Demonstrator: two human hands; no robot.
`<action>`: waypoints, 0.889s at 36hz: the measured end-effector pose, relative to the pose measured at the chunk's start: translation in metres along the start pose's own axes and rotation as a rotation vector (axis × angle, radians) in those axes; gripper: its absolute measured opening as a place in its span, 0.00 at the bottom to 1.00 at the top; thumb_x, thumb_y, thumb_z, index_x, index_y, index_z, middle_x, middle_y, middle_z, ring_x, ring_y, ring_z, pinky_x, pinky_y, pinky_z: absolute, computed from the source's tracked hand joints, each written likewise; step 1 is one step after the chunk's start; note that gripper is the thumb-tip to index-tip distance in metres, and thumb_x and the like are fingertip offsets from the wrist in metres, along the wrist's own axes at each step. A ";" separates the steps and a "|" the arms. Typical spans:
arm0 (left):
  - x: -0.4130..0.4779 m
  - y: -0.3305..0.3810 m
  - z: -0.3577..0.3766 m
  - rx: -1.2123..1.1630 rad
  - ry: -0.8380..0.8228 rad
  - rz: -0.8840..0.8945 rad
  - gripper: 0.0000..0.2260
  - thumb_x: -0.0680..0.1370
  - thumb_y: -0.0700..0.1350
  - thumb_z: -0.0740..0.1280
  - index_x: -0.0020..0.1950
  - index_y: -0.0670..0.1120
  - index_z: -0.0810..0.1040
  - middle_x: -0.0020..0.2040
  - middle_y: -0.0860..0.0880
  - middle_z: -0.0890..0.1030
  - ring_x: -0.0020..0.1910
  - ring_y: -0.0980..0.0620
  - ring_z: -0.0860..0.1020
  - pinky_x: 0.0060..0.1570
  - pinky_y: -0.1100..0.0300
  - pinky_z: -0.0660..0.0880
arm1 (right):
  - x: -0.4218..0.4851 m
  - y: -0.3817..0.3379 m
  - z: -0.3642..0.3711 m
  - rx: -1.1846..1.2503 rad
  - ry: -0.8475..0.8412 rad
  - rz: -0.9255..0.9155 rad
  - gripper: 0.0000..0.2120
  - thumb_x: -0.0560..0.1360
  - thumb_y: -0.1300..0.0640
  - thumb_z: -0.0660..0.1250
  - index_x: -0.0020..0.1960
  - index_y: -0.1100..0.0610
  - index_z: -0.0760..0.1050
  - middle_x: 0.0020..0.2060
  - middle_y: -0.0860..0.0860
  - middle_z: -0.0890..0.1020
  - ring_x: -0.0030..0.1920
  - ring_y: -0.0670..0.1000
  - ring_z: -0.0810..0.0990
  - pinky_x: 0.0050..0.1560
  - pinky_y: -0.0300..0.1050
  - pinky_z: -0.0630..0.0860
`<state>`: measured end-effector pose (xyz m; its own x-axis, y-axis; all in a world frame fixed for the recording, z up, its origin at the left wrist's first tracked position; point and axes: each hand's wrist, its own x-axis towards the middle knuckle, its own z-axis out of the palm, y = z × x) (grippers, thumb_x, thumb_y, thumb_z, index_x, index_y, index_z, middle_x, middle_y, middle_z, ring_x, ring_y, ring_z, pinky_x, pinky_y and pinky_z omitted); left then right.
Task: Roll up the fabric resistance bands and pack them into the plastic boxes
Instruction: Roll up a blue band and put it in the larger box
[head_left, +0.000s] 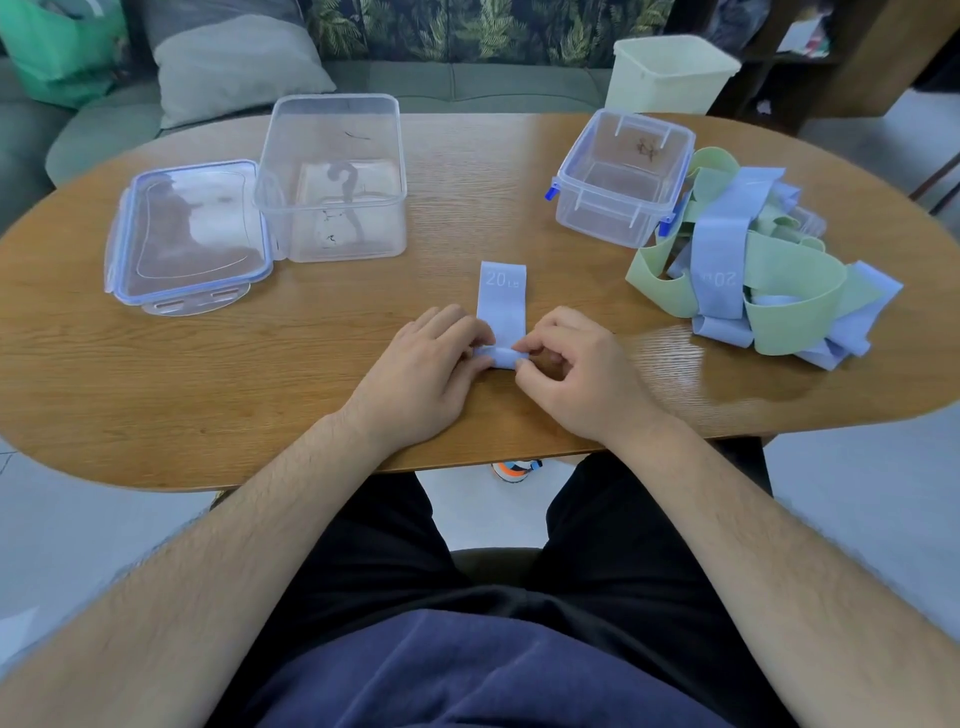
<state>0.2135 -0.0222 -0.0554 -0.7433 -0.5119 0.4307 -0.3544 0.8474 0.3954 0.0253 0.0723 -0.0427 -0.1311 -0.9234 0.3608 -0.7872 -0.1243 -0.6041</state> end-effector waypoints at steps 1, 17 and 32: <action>0.000 0.000 0.000 0.009 0.004 0.003 0.07 0.82 0.47 0.63 0.56 0.46 0.77 0.51 0.51 0.76 0.50 0.47 0.75 0.51 0.45 0.75 | 0.000 0.001 0.000 -0.001 0.005 0.001 0.05 0.73 0.59 0.71 0.49 0.56 0.84 0.43 0.45 0.77 0.40 0.44 0.74 0.42 0.35 0.70; 0.000 -0.003 0.000 0.000 -0.002 -0.038 0.14 0.81 0.52 0.63 0.55 0.45 0.82 0.48 0.49 0.78 0.48 0.46 0.75 0.49 0.43 0.75 | 0.001 0.003 0.002 -0.063 -0.005 -0.069 0.06 0.73 0.60 0.71 0.50 0.55 0.81 0.45 0.47 0.77 0.50 0.46 0.73 0.54 0.37 0.71; 0.001 -0.002 0.001 0.028 0.034 -0.078 0.12 0.78 0.54 0.68 0.56 0.48 0.80 0.55 0.52 0.77 0.54 0.48 0.75 0.54 0.46 0.74 | 0.000 0.002 0.003 -0.075 -0.031 -0.032 0.10 0.75 0.58 0.70 0.55 0.51 0.78 0.45 0.43 0.72 0.46 0.38 0.70 0.50 0.31 0.67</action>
<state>0.2125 -0.0245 -0.0564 -0.6937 -0.5802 0.4267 -0.4262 0.8083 0.4062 0.0253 0.0709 -0.0460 -0.0870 -0.9303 0.3562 -0.8339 -0.1275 -0.5369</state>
